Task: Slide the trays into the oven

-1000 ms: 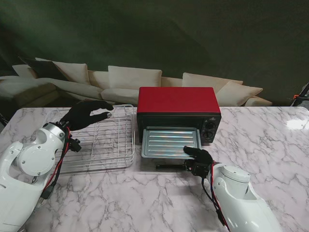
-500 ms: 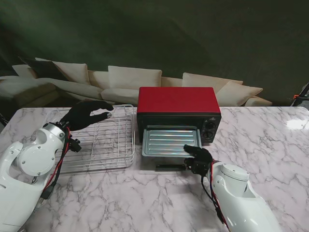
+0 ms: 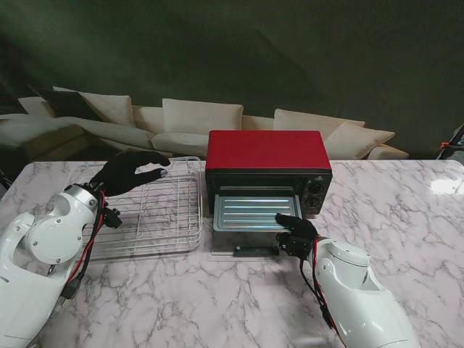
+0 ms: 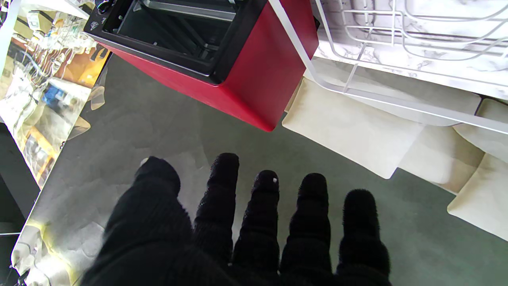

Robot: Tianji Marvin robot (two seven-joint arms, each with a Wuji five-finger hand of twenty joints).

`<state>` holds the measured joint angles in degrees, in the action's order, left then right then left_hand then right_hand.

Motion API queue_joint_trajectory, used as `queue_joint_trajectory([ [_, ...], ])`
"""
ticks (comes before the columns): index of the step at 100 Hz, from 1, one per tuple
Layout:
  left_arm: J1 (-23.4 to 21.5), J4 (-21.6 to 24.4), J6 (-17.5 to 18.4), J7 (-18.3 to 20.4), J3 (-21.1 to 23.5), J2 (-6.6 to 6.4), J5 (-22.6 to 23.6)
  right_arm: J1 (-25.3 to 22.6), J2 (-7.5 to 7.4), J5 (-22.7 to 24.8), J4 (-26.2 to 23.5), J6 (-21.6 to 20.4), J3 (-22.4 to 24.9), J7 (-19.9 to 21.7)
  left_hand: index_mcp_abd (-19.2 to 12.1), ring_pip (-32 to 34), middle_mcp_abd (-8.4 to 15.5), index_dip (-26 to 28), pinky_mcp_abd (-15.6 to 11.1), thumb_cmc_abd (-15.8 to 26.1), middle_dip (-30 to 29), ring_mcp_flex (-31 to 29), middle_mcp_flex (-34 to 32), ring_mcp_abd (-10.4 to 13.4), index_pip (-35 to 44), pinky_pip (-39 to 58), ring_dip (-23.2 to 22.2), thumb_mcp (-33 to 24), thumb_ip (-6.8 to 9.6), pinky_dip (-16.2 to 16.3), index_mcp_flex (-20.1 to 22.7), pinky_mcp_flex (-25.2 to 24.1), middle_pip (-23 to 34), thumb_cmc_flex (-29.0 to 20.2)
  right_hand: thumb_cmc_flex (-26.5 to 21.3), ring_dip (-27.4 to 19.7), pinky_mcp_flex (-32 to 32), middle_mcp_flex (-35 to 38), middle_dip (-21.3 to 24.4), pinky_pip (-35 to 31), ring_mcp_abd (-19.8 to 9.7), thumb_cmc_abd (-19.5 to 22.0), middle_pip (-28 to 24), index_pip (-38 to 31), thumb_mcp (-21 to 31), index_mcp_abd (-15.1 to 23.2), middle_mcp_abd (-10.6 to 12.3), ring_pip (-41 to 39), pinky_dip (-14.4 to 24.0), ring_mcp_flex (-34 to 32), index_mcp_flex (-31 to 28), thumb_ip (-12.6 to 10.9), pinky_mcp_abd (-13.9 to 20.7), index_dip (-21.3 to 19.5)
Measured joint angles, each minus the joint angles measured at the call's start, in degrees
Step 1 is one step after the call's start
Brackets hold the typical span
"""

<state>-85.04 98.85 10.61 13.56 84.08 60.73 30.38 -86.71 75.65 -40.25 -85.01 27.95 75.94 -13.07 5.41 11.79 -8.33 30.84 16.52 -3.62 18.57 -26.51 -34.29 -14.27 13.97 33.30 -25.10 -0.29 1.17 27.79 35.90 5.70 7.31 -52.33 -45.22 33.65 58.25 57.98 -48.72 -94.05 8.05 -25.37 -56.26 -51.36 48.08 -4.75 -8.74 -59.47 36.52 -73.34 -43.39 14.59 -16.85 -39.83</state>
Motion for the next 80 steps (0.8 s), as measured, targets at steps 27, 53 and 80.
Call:
queue_joint_trajectory([
  [27, -0.07, 0.01, -0.06, 0.05, 0.0, -0.02, 0.0, 1.14, 0.44, -0.57, 1.33, -1.58, -0.56, -1.52, 0.0, 0.0, 0.0, -0.02, 0.0, 0.0, 0.0, 0.0, 0.0, 0.0, 0.0, 0.0, 0.0, 0.0, 0.0, 0.0, 0.0, 0.0, 0.0, 0.0, 0.0, 0.0, -0.23, 0.0, 0.0, 0.1, 0.0, 0.0, 0.0, 0.0, 0.0, -0.08, 0.07, 0.71, 0.01, 0.0, -0.02, 0.0, 0.03, 0.0],
  [53, -0.03, -0.03, -0.06, 0.13, -0.08, -0.03, 0.0, 2.17, 0.84, -1.27, 2.37, -2.2, -0.74, -2.71, 0.0, 0.0, 0.0, -0.02, 0.0, 0.01, 0.0, 0.0, 0.0, 0.0, 0.0, 0.0, 0.0, 0.0, 0.0, 0.0, 0.0, 0.0, 0.0, 0.0, 0.0, 0.0, -0.97, 0.0, 0.07, 0.2, 0.02, 0.0, 0.0, 0.0, 0.0, -0.5, 0.08, 0.96, 0.02, 0.0, -0.15, 0.0, -0.12, 0.0],
  [80, 0.05, -0.11, -0.06, 0.2, -0.24, -0.05, -0.04, 3.14, 1.26, -1.7, 3.4, -3.04, -1.34, -4.26, 0.0, 0.0, 0.0, -0.03, 0.0, 0.02, 0.0, 0.0, 0.0, 0.0, 0.0, 0.0, 0.0, 0.0, 0.0, 0.0, 0.0, 0.0, 0.0, 0.0, 0.0, 0.0, -0.72, 0.0, 0.63, 0.69, 0.03, 0.0, -0.01, -0.16, 0.0, -0.68, 0.08, 1.53, 0.26, 0.0, -0.25, 0.0, 0.03, 0.0],
])
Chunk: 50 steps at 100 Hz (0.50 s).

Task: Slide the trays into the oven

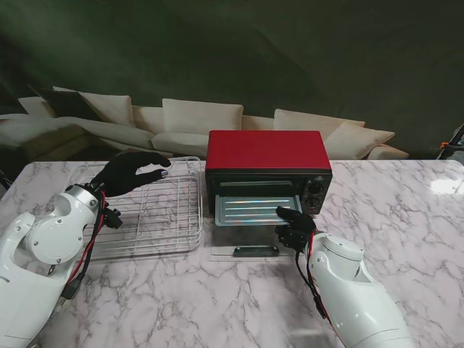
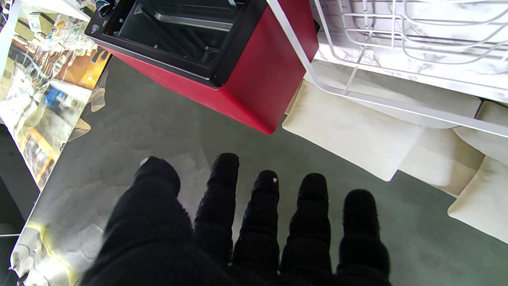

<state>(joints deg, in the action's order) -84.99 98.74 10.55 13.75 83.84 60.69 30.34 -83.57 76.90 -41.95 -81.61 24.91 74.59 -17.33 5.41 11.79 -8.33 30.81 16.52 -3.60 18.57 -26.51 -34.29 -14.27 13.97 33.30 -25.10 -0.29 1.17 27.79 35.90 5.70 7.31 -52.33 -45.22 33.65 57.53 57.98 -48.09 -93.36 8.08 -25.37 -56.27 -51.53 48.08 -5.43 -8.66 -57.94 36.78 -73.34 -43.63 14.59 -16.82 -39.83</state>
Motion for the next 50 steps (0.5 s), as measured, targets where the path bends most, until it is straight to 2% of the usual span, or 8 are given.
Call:
queue_joint_trajectory([
  [50, 0.04, -0.06, -0.04, 0.08, 0.03, 0.0, 0.0, 1.6, 0.72, -1.48, 1.67, -1.17, -0.7, -1.87, 0.0, 0.0, 0.0, -0.02, 0.0, 0.0, 0.0, 0.0, 0.0, 0.0, 0.0, -0.01, 0.0, 0.0, 0.0, 0.0, 0.0, 0.0, 0.0, 0.0, 0.0, 0.0, -1.01, 0.0, 0.6, 0.52, 0.46, 0.0, 0.0, -0.02, 0.0, -0.22, 0.0, 1.22, 0.33, 0.0, 0.0, 0.0, -0.23, -0.01],
])
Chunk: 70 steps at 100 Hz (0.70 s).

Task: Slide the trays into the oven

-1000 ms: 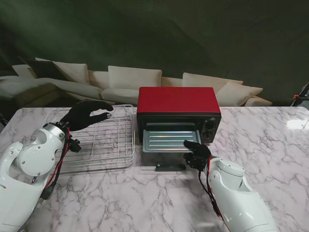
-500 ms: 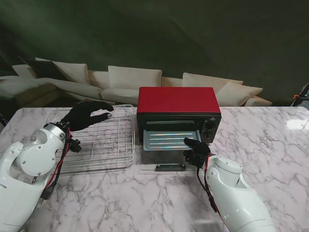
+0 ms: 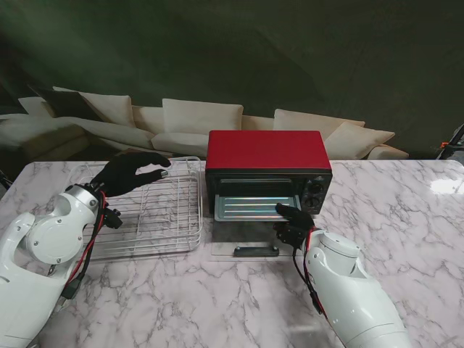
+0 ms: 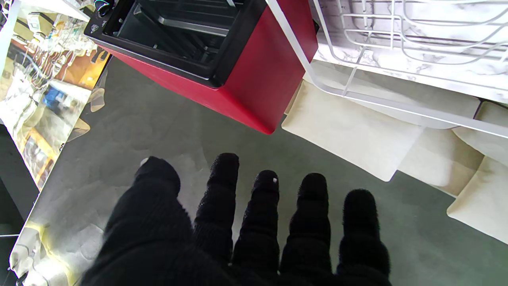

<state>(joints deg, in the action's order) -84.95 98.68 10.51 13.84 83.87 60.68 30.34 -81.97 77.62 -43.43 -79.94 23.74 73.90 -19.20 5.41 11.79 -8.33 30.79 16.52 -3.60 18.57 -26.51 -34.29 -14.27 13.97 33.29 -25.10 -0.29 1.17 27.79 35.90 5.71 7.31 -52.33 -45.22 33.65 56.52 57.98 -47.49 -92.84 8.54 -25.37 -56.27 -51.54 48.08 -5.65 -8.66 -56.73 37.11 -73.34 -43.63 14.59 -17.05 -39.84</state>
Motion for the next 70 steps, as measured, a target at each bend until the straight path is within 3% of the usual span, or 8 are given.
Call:
queue_joint_trajectory([
  [70, 0.72, -0.37, 0.04, 0.69, -0.41, -0.14, -0.13, 4.19, 1.32, -0.35, 4.94, -1.84, -1.06, -1.43, 0.0, 0.0, 0.0, -0.02, 0.0, 0.05, 0.0, 0.0, 0.0, 0.0, 0.0, 0.0, 0.0, -0.01, 0.0, 0.01, 0.0, 0.0, 0.0, 0.0, 0.0, 0.0, -0.15, 0.0, 0.16, 0.99, 0.04, 0.0, -0.01, 0.0, 0.0, -0.08, 0.0, 0.83, 0.03, 0.0, 0.0, 0.0, 0.04, 0.0],
])
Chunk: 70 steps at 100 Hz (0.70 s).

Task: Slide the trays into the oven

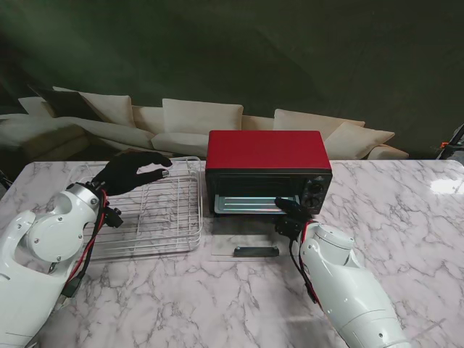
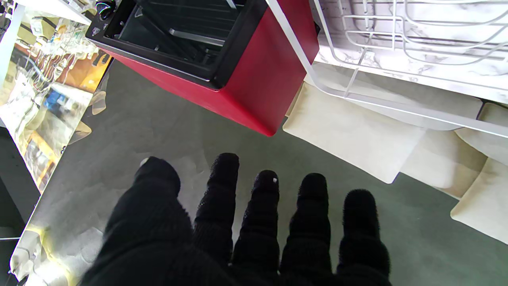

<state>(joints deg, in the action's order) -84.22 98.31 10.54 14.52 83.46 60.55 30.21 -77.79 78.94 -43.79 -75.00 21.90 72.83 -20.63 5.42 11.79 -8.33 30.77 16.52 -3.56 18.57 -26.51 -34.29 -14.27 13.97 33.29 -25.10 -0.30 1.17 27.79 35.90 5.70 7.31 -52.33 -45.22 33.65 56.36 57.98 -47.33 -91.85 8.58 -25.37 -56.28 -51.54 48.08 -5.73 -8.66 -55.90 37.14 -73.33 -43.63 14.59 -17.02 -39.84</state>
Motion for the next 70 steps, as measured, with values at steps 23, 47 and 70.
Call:
queue_joint_trajectory([
  [23, -0.14, 0.0, -0.12, -0.03, 0.0, -0.01, 0.04, 0.26, 0.13, 1.3, 0.15, 0.07, -0.02, -0.15, 0.0, 0.0, 0.0, -0.01, 0.0, 0.0, 0.0, 0.0, 0.0, 0.0, 0.0, 0.0, 0.0, 0.0, 0.0, 0.0, 0.0, 0.0, 0.0, 0.0, 0.0, 0.0, -0.42, 0.0, 0.21, 0.03, 0.02, 0.0, 0.0, 0.0, 0.0, 0.0, 0.0, 0.0, 0.05, 0.0, 0.0, 0.0, -0.07, 0.0],
  [47, -0.16, 0.0, -0.15, -0.1, -0.16, -0.01, 0.02, 0.29, 0.21, 1.77, -0.14, 0.08, 0.05, -0.59, 0.0, 0.0, 0.0, -0.02, 0.0, 0.0, 0.0, 0.0, 0.0, 0.0, 0.0, 0.0, 0.0, 0.0, 0.0, 0.0, 0.0, 0.0, 0.0, 0.0, 0.0, 0.0, -0.47, 0.0, 0.94, 0.03, 0.03, 0.0, 0.0, 0.0, 0.0, -0.12, 0.0, 0.0, 0.23, 0.01, 0.0, 0.0, -0.09, 0.16],
  [70, -0.2, 0.0, -0.16, -0.18, -0.18, 0.0, 0.0, 0.42, 0.19, 2.86, -0.36, 0.88, 0.15, -0.49, 0.0, 0.0, 0.0, -0.02, 0.0, 0.0, 0.0, 0.0, 0.0, 0.0, 0.0, 0.0, 0.0, 0.0, 0.0, 0.0, 0.0, 0.0, 0.0, 0.0, 0.0, 0.0, -0.47, 0.0, 1.45, 0.03, 0.04, 0.0, 0.0, -0.02, 0.0, -0.13, 0.0, 0.0, 0.61, 0.01, 0.0, 0.0, -0.09, 1.03],
])
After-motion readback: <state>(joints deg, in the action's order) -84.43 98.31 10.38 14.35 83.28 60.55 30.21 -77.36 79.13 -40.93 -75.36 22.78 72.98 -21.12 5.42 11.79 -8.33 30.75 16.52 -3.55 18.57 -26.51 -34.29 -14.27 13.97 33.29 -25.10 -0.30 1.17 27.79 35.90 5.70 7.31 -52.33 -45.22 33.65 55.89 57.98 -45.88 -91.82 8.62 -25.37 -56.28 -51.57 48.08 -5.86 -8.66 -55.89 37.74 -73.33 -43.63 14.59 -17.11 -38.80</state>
